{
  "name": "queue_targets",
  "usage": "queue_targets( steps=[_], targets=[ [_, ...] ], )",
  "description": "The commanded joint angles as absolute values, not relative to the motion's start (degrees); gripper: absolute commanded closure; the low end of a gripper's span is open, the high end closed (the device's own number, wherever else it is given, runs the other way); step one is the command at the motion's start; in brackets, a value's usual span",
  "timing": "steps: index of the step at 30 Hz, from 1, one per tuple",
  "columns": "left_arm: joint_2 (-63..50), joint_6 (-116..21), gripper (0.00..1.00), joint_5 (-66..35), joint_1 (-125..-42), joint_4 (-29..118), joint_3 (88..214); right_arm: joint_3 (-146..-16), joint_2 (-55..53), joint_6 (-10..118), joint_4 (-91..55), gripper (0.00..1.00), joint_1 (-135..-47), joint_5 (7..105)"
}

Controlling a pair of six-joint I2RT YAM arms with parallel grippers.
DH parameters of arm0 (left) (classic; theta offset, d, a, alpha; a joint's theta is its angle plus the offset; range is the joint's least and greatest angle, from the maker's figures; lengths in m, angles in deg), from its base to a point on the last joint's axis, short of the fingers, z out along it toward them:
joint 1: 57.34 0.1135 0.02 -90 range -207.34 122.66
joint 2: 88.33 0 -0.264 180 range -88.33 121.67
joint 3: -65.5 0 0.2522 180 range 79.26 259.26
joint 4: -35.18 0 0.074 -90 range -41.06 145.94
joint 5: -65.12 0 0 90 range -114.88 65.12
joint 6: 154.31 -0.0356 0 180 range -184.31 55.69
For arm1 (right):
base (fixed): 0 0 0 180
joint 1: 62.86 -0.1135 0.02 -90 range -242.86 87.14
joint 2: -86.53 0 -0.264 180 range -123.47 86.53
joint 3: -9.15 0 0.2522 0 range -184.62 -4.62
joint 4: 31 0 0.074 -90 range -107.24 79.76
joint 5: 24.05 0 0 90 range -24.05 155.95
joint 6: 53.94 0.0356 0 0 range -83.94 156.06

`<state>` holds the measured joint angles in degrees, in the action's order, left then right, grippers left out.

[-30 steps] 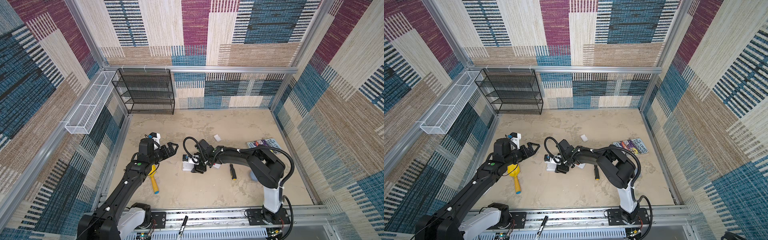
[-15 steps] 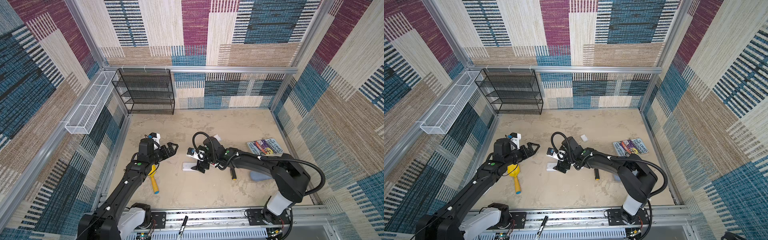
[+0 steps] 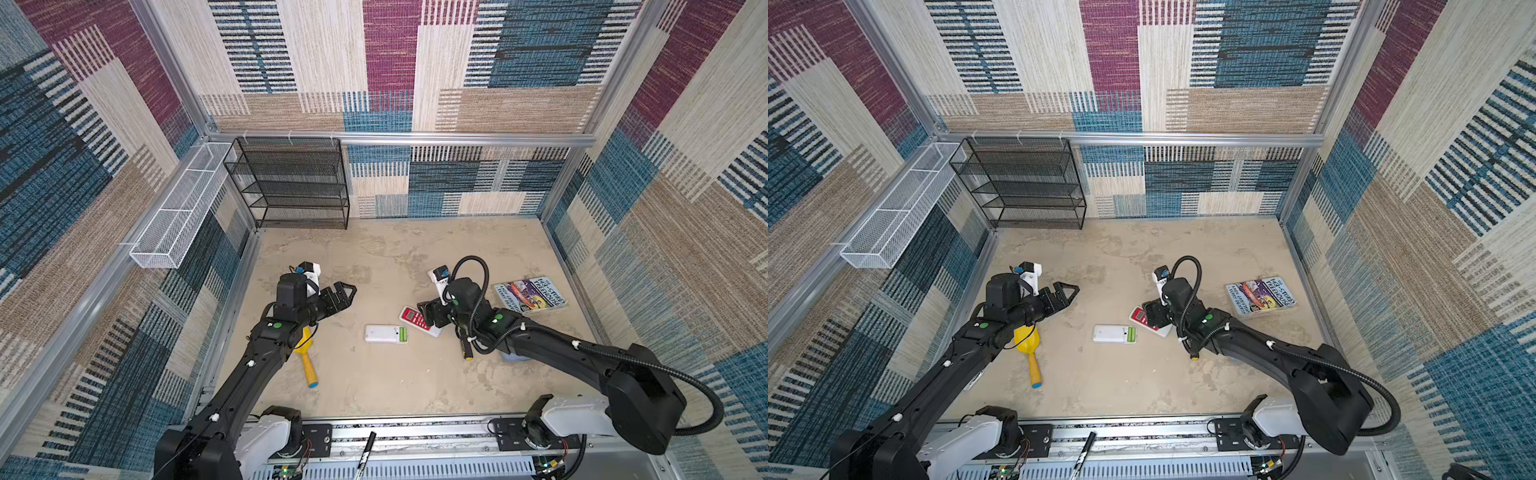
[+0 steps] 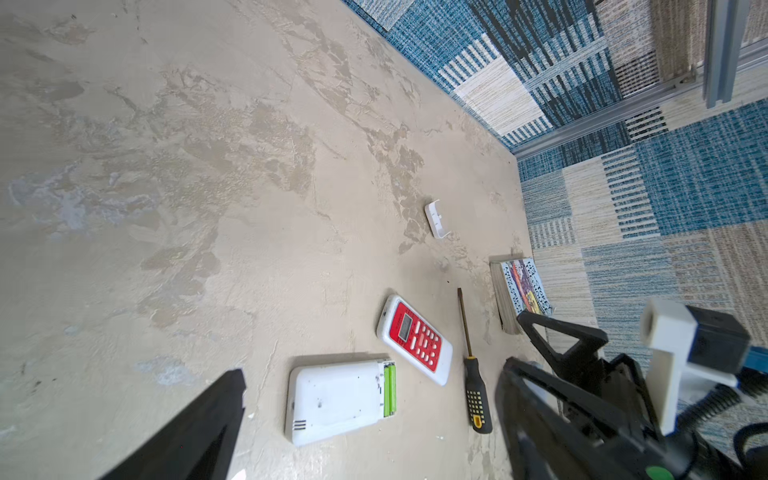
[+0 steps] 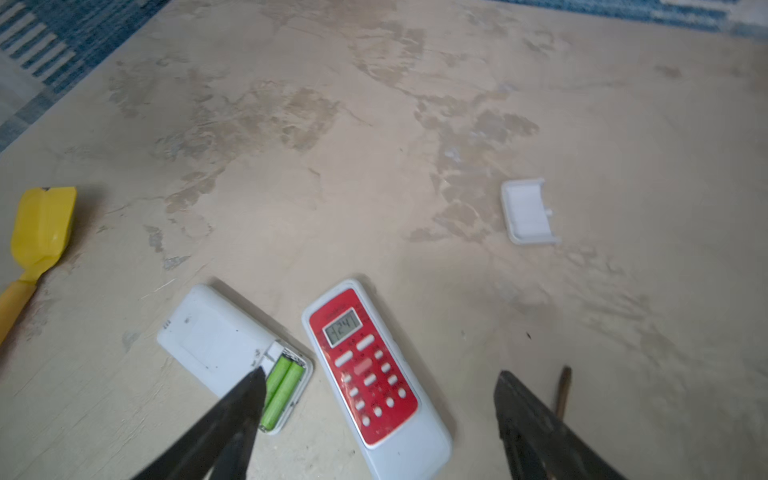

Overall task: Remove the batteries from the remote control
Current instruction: 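Move the right gripper to the black-handled screwdriver and grasp its handle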

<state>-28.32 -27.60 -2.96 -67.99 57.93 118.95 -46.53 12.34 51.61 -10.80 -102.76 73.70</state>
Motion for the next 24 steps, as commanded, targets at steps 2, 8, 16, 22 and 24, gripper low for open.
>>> queue_targets(
  steps=[2,8,16,22,24],
  targets=[
    [-28.1,-28.5,0.04,-0.8,-68.1,57.6,119.5,-41.7,17.4,71.3,-5.1,0.18,-101.7,80.2],
    [-25.8,-27.0,0.05,2.2,-68.3,55.2,120.0,-37.1,18.5,78.3,-0.7,0.24,-101.6,78.9],
    [-23.2,-26.4,0.06,3.4,-69.5,53.5,120.7,-32.2,18.0,82.5,-0.6,0.32,-101.6,77.1],
    [-21.3,-25.8,0.07,3.7,-70.4,51.8,121.2,-30.6,16.4,82.9,-1.6,0.44,-101.6,76.3],
    [-20.6,-25.6,0.07,4.0,-70.8,51.3,121.4,-30.6,15.9,82.6,-1.8,0.54,-101.5,76.4]
  ],
)
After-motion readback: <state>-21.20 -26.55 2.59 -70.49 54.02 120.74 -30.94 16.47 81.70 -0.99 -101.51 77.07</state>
